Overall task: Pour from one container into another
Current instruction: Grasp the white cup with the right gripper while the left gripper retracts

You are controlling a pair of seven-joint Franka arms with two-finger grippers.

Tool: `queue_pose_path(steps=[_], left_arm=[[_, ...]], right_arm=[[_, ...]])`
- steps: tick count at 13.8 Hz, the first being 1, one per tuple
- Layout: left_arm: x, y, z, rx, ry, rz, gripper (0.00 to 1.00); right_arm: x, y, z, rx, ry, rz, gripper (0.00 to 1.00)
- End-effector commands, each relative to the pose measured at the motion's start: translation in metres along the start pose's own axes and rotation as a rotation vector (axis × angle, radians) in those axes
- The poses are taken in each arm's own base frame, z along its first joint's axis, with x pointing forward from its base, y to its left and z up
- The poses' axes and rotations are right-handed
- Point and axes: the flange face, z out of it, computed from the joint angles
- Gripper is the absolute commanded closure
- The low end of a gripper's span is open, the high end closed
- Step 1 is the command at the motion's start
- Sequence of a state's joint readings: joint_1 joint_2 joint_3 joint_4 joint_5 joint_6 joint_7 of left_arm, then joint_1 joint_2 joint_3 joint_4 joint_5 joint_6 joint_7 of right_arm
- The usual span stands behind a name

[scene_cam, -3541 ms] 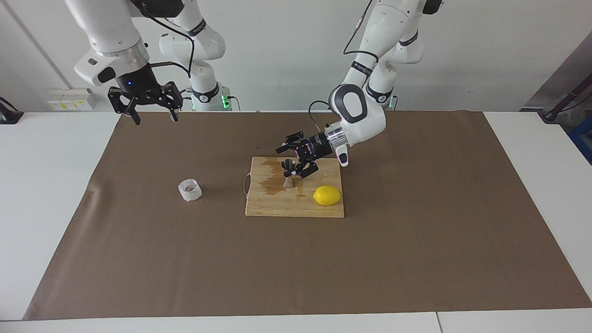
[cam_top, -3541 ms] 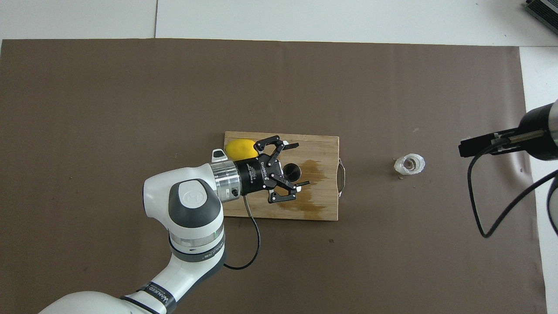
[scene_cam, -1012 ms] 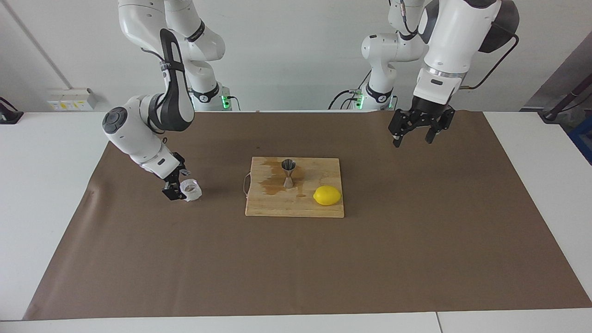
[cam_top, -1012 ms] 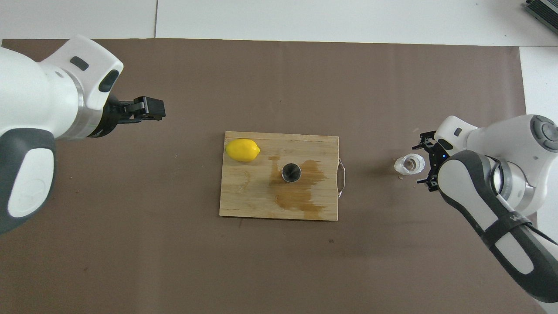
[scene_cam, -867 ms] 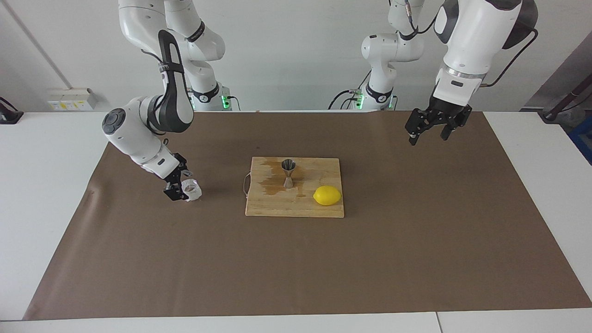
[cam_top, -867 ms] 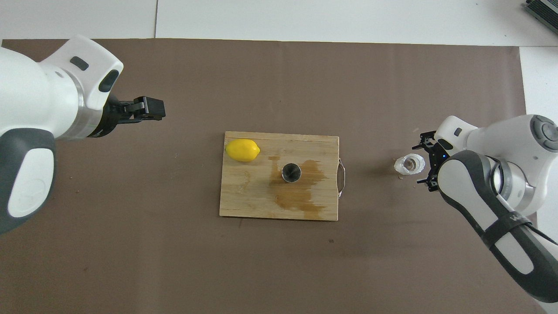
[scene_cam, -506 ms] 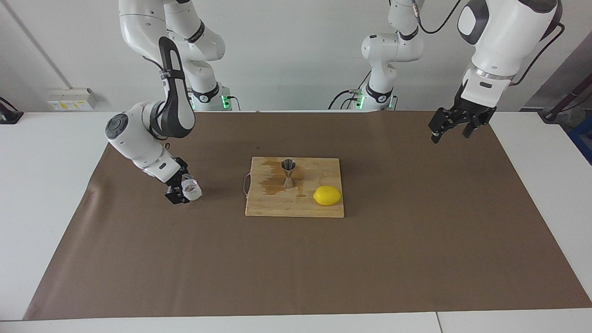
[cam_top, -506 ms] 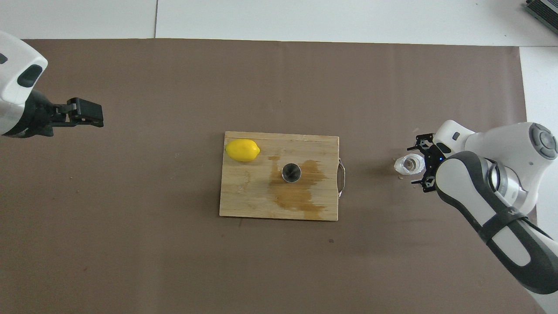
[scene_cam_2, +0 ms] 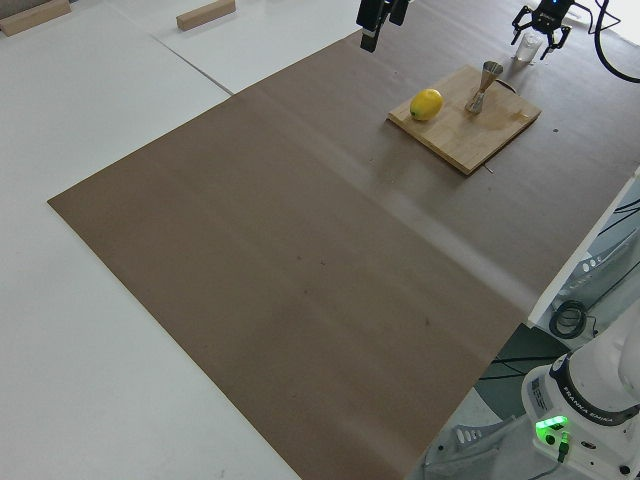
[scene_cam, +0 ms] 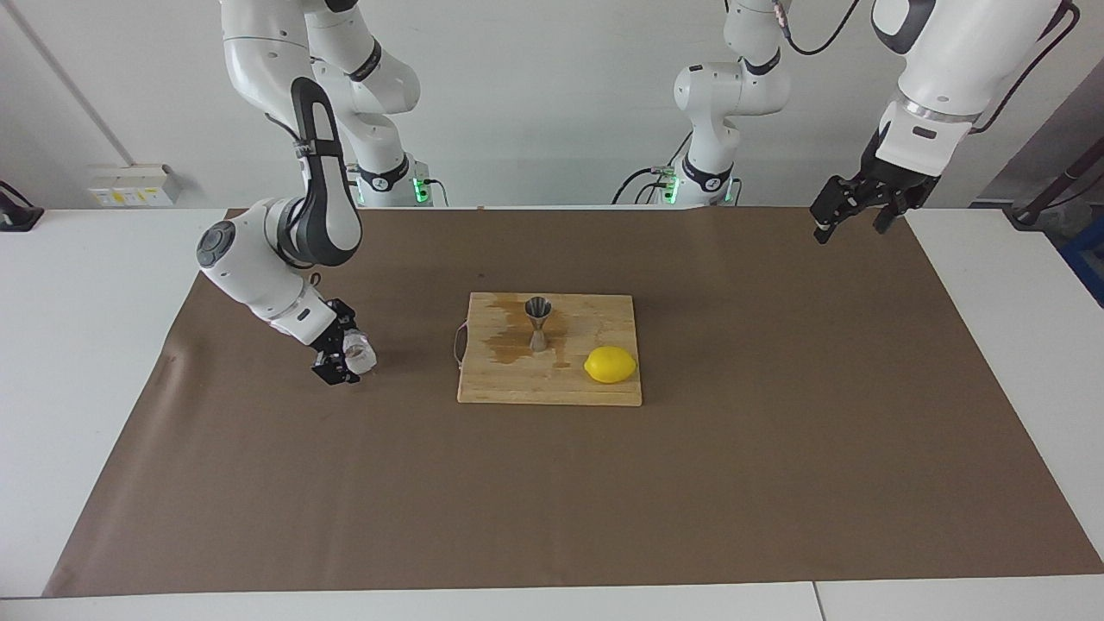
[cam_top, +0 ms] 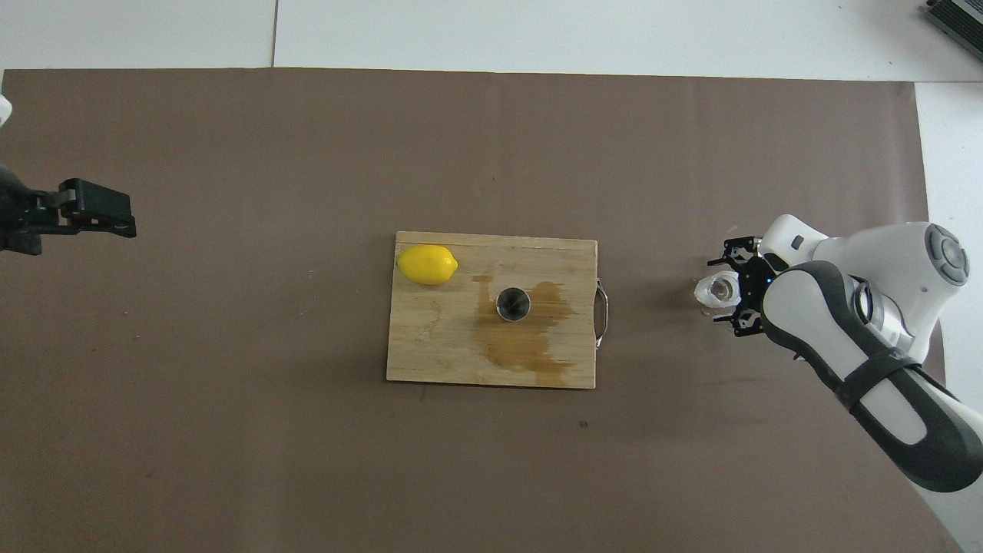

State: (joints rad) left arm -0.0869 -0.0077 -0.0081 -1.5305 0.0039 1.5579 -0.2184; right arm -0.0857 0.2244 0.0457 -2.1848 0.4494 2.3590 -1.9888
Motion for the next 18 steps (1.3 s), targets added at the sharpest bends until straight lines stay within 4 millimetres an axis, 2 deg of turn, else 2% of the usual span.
queue_pose_path(steps=[1, 3, 6, 8, 9, 13, 15, 16, 18], left_arm=[[-0.012, -0.001, -0.013, -0.010, -0.003, 0.015, 0.00], [-0.016, 0.004, -0.011, -0.008, -0.008, 0.021, 0.00], [-0.016, 0.004, -0.012, -0.009, -0.006, 0.022, 0.00], [-0.015, 0.003, -0.010, -0.009, -0.006, 0.021, 0.00], [-0.017, 0.004, -0.010, -0.008, -0.009, 0.019, 0.00], [-0.022, 0.002, -0.005, -0.005, -0.023, 0.024, 0.00], [-0.022, 0.001, -0.004, -0.004, -0.027, 0.021, 0.00], [-0.022, 0.001, -0.004, -0.004, -0.027, 0.013, 0.00], [-0.022, 0.001, -0.004, -0.003, -0.029, 0.015, 0.00]], right_arm=[[0.003, 0.004, -0.004, -0.029, 0.022, -0.006, 0.93], [0.003, 0.006, -0.006, -0.038, 0.027, -0.002, 1.00], [0.019, 0.011, -0.019, -0.063, 0.027, -0.034, 1.00], [0.041, 0.013, -0.034, -0.075, 0.025, -0.076, 1.00], [0.060, 0.013, -0.038, -0.081, 0.026, -0.088, 1.00], [0.087, 0.018, -0.042, -0.073, 0.002, -0.029, 1.00], [0.100, 0.027, -0.055, -0.071, -0.039, -0.031, 1.00], [0.119, 0.030, -0.057, -0.062, -0.058, -0.027, 1.00], [0.139, 0.034, -0.063, -0.056, -0.109, 0.001, 1.00]])
